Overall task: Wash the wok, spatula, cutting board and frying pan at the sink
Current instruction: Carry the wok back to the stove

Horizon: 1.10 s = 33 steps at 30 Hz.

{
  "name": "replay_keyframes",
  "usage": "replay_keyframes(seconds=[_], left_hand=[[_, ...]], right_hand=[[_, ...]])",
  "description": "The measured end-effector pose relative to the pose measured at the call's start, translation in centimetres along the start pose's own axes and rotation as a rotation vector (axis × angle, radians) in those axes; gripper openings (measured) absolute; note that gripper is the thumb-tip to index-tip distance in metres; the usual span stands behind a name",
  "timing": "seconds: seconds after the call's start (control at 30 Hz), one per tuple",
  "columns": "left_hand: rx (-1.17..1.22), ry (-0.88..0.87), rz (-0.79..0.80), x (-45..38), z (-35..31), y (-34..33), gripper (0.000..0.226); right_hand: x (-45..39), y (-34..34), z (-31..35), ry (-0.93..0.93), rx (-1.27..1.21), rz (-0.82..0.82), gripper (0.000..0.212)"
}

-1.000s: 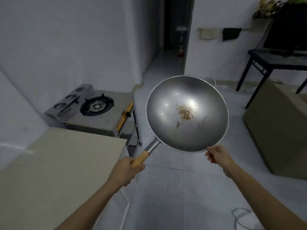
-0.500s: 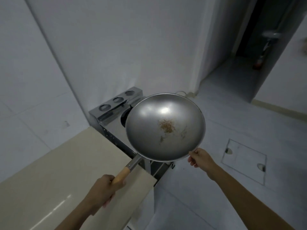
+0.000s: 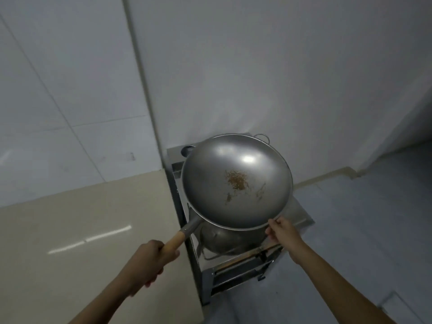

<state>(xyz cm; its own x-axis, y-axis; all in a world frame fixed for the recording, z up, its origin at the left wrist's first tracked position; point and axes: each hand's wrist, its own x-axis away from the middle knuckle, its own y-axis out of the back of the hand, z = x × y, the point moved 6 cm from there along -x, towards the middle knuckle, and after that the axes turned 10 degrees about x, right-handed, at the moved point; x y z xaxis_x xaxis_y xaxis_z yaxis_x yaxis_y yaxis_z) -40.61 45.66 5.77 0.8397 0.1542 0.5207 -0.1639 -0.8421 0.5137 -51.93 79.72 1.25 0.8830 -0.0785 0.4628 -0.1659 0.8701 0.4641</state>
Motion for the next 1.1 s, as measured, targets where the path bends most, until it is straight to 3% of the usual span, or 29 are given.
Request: replay_keyframes(seconds=[0.2, 0.43, 0.93, 1.1], left_hand=[[0.054, 0.114, -0.136, -1.1, -3.7, -4.2, 0.029], [0.135, 0.275, -0.221, -0.2, -5.6, -8.9, 0.028], [0.198, 0.279, -0.314, 1.4, -6.9, -13.1, 0.025], [0.227, 0.274, -0.336, 1.2, -7.6, -14.2, 0.025]], right_hand=[[-8.8, 3.3, 2.9, 0.110, 0.105, 0.217, 0.024], [-13.5, 5.0, 2.3, 0.166, 0.192, 0.383, 0.023], [-15.6, 5.0, 2.6, 0.218, 0.185, 0.389, 0.025], [-16.0, 5.2, 1.5, 0.159, 0.162, 0.382, 0.024]])
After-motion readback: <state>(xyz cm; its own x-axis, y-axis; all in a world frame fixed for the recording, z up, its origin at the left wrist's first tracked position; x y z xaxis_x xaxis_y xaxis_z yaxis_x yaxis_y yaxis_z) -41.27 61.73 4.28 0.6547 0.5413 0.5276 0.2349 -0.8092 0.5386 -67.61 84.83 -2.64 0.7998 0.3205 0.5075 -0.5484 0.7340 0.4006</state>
